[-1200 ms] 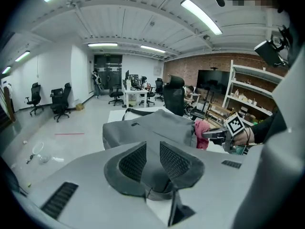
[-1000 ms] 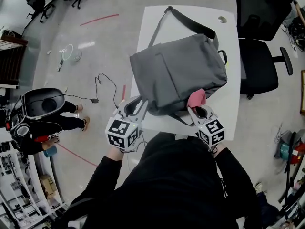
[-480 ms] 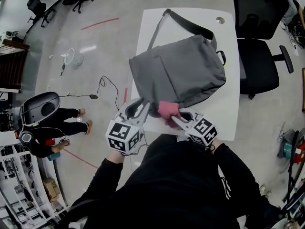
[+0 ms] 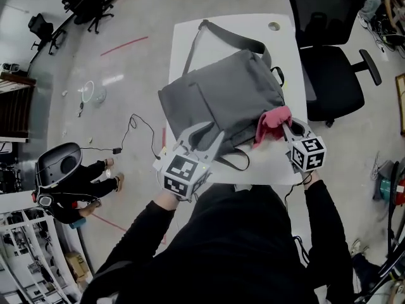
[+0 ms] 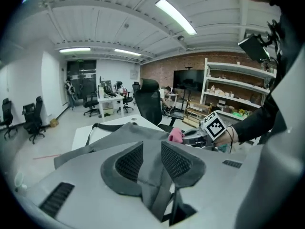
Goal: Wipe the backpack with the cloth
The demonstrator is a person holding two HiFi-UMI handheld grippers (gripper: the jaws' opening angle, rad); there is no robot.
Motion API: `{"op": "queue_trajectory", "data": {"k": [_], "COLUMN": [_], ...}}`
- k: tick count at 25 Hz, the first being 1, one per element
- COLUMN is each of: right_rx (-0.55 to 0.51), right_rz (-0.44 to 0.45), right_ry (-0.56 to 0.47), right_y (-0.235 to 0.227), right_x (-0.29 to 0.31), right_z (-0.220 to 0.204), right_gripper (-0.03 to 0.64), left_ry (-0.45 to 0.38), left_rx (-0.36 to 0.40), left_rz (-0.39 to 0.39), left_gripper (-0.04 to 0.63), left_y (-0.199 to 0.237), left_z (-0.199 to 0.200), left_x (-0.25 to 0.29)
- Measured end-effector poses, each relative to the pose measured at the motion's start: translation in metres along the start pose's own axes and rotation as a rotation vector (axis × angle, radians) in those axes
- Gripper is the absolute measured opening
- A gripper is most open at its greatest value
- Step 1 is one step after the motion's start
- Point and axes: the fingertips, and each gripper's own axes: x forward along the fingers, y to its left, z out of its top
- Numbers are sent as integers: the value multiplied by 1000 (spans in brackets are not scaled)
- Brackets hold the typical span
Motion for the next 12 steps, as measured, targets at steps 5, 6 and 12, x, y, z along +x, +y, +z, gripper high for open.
{"op": "queue_trajectory", "data": {"k": [5, 6, 12], "right_rx": [137, 144, 153], "right_rz": [-146, -150, -164], "right_ry": [-69, -71, -81], "right_y": [-44, -46, -51], "right_x": [-34, -40, -91], "right_z": [-4, -7, -22], "right_gripper": [40, 40, 40], "left_ry": [41, 70, 291], "left_rx": [184, 225, 409], "left_rz": [-74, -87, -36], "left_gripper": [206, 217, 285], "left_y": [-51, -62, -87], "left_z": [30, 29, -2], "left_x": [81, 101, 216]}}
